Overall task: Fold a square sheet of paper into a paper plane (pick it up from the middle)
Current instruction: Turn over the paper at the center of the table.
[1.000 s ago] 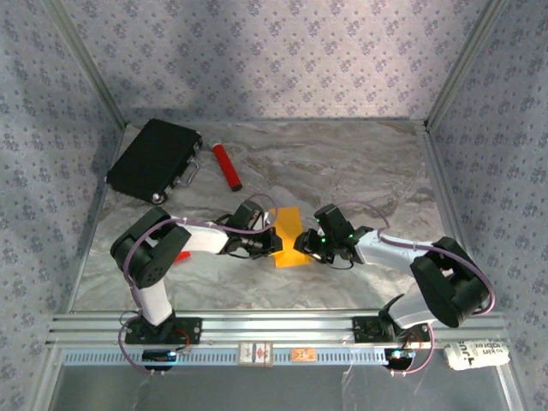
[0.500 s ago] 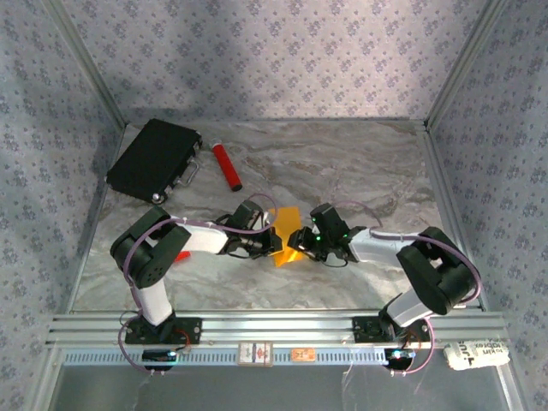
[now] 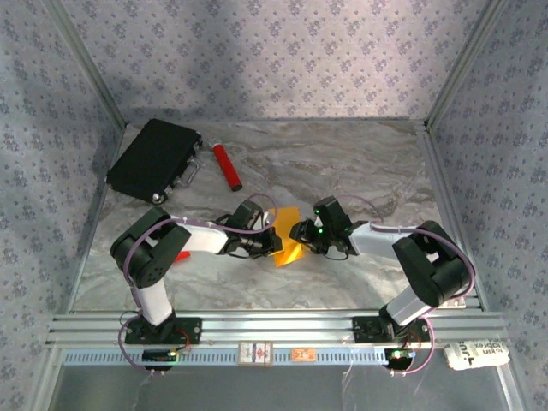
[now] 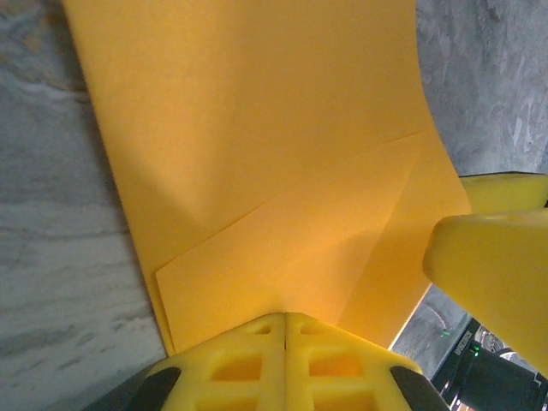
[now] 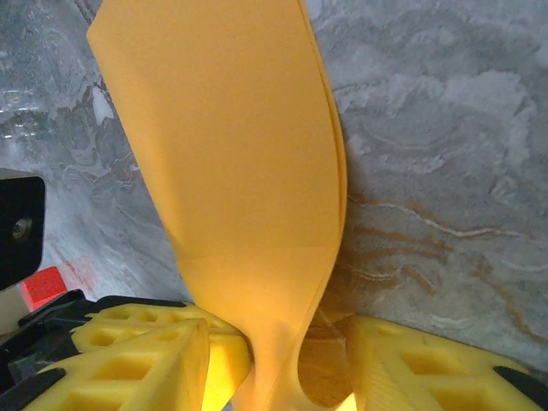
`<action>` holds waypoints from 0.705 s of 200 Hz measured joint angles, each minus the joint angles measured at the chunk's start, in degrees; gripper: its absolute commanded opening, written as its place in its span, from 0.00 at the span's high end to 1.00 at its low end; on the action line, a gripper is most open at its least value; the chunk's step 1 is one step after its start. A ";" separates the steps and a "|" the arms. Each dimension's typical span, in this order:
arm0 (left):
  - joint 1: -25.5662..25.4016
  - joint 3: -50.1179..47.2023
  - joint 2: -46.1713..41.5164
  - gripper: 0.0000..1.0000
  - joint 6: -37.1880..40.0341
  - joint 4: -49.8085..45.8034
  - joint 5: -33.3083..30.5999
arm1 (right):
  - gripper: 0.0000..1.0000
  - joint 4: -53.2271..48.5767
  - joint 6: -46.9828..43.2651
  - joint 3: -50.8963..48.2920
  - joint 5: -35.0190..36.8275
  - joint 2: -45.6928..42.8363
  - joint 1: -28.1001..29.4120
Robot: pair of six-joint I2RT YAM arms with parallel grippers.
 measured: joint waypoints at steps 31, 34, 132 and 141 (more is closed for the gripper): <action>0.00 0.00 0.00 0.97 0.00 -0.02 0.00 | 0.58 0.35 -0.42 0.09 -2.49 0.94 -1.29; 0.00 0.00 0.00 0.97 0.00 0.00 0.00 | 0.58 0.37 -0.44 0.09 -2.82 1.03 -1.40; 0.00 0.00 0.00 0.97 -0.02 0.00 0.00 | 0.67 5.27 -0.81 0.11 -4.90 3.43 -3.54; 0.00 0.00 0.00 0.97 -0.02 0.00 0.00 | 0.69 5.62 -0.87 0.11 -4.92 3.76 -3.78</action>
